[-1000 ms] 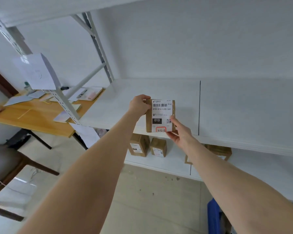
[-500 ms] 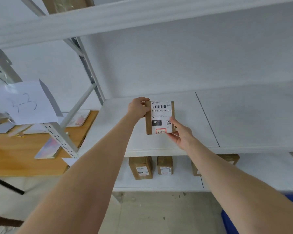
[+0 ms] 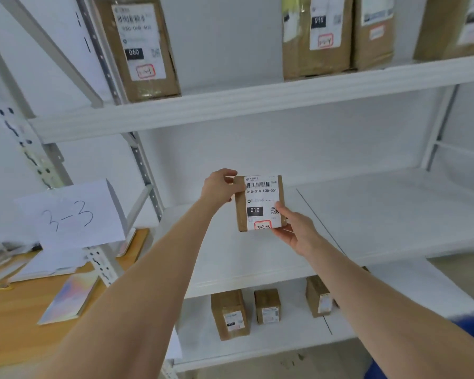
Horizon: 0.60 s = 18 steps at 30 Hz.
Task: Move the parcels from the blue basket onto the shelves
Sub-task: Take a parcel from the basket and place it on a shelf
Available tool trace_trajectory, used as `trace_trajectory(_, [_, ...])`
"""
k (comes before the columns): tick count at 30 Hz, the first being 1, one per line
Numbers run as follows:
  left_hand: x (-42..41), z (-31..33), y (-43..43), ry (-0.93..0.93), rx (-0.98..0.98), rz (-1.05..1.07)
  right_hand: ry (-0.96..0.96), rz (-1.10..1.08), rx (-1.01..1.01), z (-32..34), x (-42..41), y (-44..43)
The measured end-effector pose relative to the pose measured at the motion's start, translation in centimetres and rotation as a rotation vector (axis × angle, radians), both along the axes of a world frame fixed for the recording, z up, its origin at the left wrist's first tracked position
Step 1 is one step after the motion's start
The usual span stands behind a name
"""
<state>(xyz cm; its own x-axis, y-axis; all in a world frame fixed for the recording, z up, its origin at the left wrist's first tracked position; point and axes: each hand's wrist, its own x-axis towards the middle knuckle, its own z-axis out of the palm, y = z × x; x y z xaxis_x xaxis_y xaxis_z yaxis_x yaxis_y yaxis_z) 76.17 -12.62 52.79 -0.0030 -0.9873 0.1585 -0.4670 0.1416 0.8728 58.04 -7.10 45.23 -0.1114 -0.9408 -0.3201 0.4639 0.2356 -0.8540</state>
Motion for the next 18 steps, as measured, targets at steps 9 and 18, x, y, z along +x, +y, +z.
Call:
trace_trajectory(9, [-2.6,9.3,8.1,-0.039,-0.186,-0.015,0.127,-0.075,-0.205,8.4,-2.9,6.2])
trace_trajectory(18, [-5.1,18.9,12.4,-0.061,-0.407,-0.038,0.146,-0.216,-0.447,16.7,-4.7,9.7])
